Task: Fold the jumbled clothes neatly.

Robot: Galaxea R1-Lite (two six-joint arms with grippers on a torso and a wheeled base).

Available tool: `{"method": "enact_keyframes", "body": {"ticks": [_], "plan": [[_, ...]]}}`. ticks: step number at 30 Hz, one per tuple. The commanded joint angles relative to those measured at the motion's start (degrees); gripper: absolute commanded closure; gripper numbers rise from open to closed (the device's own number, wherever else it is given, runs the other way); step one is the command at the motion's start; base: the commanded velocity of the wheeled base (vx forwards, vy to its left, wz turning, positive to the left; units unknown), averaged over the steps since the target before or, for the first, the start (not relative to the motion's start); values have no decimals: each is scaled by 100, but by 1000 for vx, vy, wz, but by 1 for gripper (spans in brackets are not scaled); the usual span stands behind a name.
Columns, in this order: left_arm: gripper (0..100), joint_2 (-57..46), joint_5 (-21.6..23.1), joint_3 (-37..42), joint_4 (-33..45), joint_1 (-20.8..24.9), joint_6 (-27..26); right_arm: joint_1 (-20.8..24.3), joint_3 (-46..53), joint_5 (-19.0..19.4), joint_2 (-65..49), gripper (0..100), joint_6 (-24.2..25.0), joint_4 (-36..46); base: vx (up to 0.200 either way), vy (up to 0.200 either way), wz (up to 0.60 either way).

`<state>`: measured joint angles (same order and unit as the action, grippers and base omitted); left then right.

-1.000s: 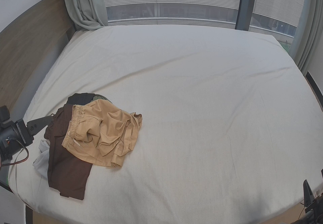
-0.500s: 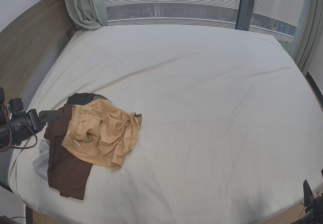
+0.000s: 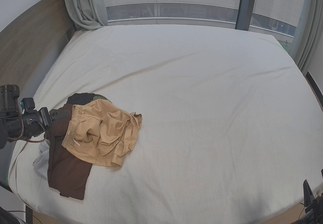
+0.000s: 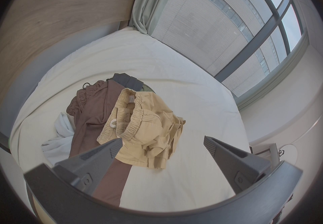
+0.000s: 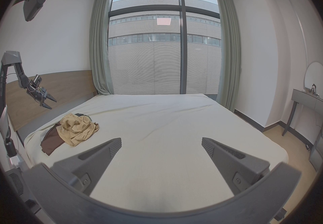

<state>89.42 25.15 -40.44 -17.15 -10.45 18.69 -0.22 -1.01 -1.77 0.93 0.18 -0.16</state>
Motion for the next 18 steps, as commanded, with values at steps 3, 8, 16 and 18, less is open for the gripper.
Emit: {"method": "enact_keyframes", "body": {"ticks": [3, 8, 16, 18], "plan": [[0, 682, -1, -325, -78, -1, 3, -4, 101, 1, -93, 0, -1, -2, 0, 0, 0], [0, 946, -1, -518, -78, -1, 3, -4, 101, 1, -93, 0, -1, -2, 0, 0, 0], [0, 1482, -1, -861, -78, 34, -14, -4, 101, -8, -93, 0, -1, -2, 0, 0, 0], [0, 1605, 51, -940, -87, 25, -23, -4, 101, -8, -93, 0, -1, -2, 0, 0, 0]]}}
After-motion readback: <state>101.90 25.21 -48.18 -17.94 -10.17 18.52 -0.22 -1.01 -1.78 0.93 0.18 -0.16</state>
